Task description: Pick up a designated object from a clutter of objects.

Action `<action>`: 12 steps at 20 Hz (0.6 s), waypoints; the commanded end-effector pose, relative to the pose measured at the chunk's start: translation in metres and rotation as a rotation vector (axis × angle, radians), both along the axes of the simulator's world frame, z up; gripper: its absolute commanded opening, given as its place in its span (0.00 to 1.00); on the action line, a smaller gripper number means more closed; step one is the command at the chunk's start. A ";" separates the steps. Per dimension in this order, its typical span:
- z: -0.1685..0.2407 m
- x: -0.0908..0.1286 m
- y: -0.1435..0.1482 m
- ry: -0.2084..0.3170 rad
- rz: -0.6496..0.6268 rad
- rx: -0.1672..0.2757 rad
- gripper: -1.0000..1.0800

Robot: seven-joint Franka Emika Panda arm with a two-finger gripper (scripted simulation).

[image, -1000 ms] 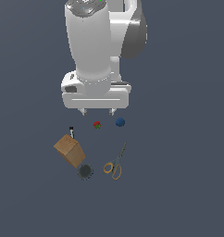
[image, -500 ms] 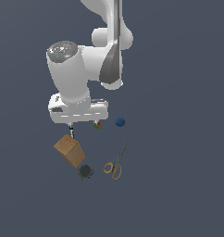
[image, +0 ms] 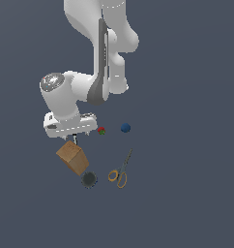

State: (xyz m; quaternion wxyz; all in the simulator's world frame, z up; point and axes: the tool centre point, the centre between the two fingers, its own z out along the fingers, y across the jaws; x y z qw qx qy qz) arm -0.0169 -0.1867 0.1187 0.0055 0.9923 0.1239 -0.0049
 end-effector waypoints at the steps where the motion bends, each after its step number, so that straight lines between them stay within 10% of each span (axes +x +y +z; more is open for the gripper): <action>1: -0.017 -0.009 -0.013 -0.002 0.028 0.003 0.96; 12: -0.057 -0.033 -0.040 -0.008 0.089 0.012 0.96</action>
